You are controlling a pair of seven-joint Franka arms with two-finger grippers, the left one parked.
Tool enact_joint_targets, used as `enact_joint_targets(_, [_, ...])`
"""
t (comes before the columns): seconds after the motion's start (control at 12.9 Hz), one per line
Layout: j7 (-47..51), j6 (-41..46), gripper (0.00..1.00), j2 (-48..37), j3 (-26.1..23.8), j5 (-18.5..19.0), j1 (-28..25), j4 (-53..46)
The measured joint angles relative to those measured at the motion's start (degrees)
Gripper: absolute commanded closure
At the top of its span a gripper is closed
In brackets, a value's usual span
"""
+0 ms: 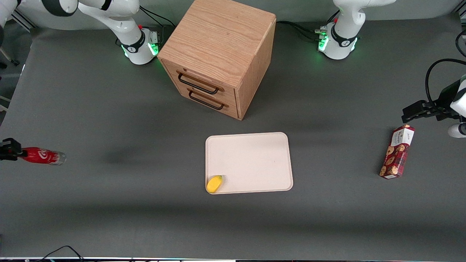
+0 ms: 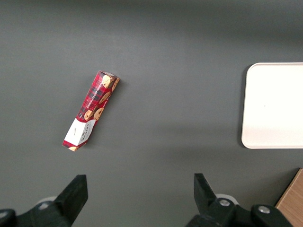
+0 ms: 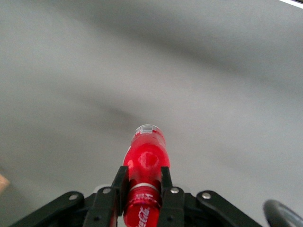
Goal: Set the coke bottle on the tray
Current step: 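Carry the red bottle with the right gripper over the white tray's corner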
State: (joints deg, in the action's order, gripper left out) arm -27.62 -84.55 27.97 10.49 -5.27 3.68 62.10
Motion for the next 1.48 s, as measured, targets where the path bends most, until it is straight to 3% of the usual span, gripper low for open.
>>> enact_joint_targets(0.31, [29.73, 2.81, 1.0, -3.52, -16.71, 2.23, -1.63, 0.15])
enact_joint_targets(0.54, [49.77, 1.23, 1.0, -2.98, -26.94, 4.92, -5.74, 0.79])
enact_joint_targets(0.78, [62.19, -3.43, 1.0, -0.13, -28.78, 7.79, -14.71, 0.98])
enact_joint_targets(1.01, [67.7, -8.14, 1.0, 4.08, -28.81, 8.38, -20.69, 1.09])
enact_joint_targets(1.24, [70.55, -11.29, 1.0, 7.71, -29.09, 9.0, -21.76, 2.79])
enact_joint_targets(1.48, [73.14, -15.39, 1.0, 9.96, -30.79, 12.77, -22.01, 7.32])
